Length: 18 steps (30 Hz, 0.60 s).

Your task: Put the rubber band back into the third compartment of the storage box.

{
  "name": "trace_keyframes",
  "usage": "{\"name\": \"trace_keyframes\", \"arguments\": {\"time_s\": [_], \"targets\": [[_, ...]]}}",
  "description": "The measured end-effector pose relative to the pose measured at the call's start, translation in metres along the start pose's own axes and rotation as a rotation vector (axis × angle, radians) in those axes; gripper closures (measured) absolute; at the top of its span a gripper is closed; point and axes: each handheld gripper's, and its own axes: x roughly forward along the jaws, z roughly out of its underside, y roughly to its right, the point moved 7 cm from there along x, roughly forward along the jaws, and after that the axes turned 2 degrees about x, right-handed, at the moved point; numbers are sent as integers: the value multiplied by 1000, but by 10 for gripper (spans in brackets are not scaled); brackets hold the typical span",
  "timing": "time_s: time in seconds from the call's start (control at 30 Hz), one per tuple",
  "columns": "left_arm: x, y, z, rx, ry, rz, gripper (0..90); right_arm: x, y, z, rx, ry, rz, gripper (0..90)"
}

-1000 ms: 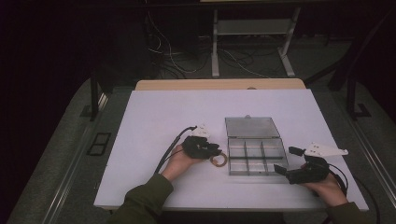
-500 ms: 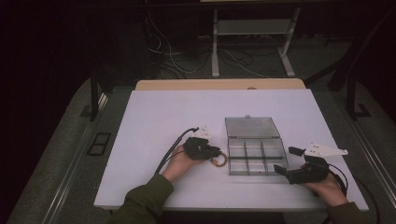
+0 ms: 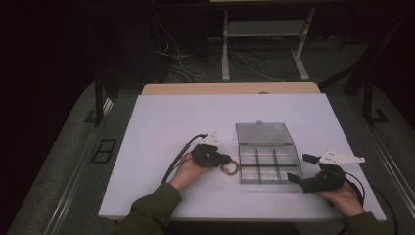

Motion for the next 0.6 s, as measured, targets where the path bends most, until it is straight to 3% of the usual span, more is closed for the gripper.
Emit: {"name": "trace_keyframes", "arguments": {"time_s": [0.33, 0.6], "targets": [[-12, -3, -2, -13, 5, -18, 841, 2, 3, -4, 18, 16, -16, 20], [-25, -6, -9, -22, 51, -25, 840, 2, 0, -5, 4, 13, -19, 20]]}}
